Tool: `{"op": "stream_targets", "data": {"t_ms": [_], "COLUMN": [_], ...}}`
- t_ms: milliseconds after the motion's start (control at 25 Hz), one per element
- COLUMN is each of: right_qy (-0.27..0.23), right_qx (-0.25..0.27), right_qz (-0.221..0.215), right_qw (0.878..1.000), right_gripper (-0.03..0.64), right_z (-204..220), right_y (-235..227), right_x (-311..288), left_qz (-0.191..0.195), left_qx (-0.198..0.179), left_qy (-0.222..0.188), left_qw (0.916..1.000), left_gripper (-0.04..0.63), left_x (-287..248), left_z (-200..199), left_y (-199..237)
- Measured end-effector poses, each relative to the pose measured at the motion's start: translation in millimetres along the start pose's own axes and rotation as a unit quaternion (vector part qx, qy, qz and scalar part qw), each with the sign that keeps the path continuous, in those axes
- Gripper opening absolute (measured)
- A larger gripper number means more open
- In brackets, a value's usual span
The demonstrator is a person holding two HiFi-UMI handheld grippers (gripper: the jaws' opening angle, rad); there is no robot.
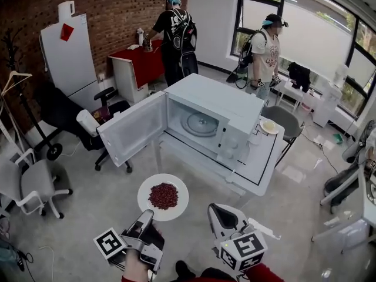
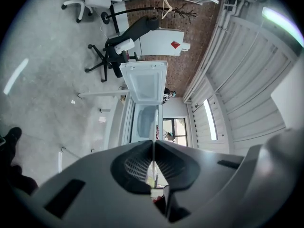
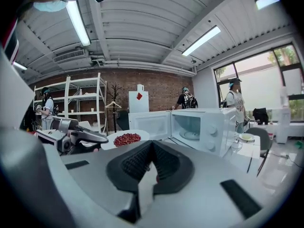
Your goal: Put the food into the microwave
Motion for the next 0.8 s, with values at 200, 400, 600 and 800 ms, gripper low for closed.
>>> {"op": "stream_targets", "data": {"t_ms": [200,400,600,800], "right_qy": [0.009,0.017,0.018,0.017], "right_qx": [0.0,-0.004,-0.004,0.0], "right_qz": [0.015,0.023,0.017,0.01], "right_qw": [1.0,1.0,1.0,1.0], "right_gripper": [0.014,0.012,0.014,0.012], "right_z": [3.5,7.7,3.9,-4.7], "right_y": [-7.5,-20.8,-35.1,-55.9], "right_x": [-0.8,-3.3,-19.3,-40.9], "left_qz": [0.005,0.013,0.013,0.012], "left_qx": [-0.006,-0.011,-0.012,-0.014], "left_qy": [0.016,0.027,0.027,0.024], "left_qw": [0.9998,0.9995,0.9995,0.9995], "left_gripper": [0.023,0.023,0.024,0.024], "left_x": [-20.5,-40.7,-61.9,-88.2], "left_z": [-1.6,0.8,-2.7,-12.4], "left_y": [-4.9,-15.1,-23.5,-31.9]}}
Point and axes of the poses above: the fingertips, and each gripper's own axes: x backward along the fingers, y to its left, z out of its underside, the point moved 1 cm from there along x, backward along the fingers, and after that the axes turned 15 degrees about -z, right-handed, at the moved point
